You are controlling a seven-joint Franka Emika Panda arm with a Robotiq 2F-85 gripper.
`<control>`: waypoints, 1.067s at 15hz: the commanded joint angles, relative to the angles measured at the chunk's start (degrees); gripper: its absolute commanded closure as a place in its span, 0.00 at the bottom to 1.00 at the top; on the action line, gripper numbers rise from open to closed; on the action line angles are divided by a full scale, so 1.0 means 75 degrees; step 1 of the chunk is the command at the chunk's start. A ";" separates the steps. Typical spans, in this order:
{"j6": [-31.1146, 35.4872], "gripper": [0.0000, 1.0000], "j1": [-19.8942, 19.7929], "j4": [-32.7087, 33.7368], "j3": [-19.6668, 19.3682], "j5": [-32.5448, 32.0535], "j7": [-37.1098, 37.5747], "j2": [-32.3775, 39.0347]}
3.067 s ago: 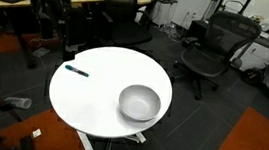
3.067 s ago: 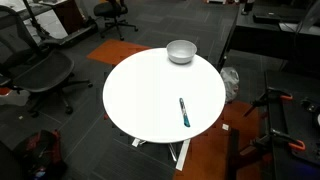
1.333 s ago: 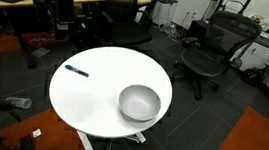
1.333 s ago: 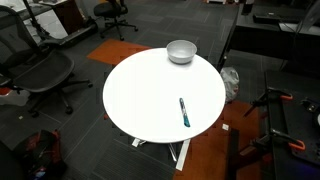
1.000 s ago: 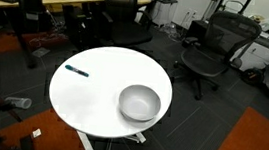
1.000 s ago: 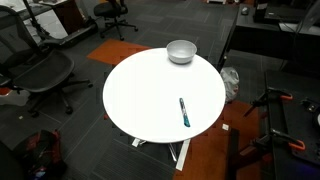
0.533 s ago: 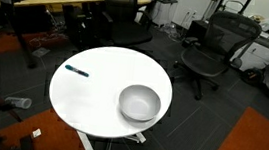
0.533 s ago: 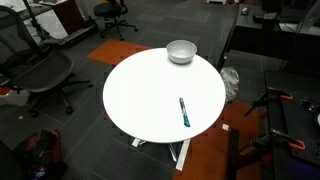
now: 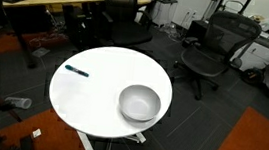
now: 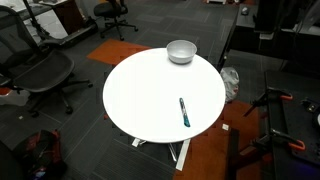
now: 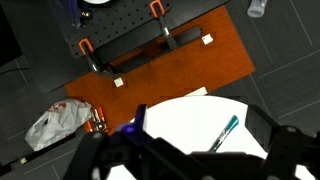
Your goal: Place the marker in the bowl
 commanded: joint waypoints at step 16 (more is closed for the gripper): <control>0.3343 0.00 0.0655 -0.0391 0.0369 0.0020 0.3216 0.1725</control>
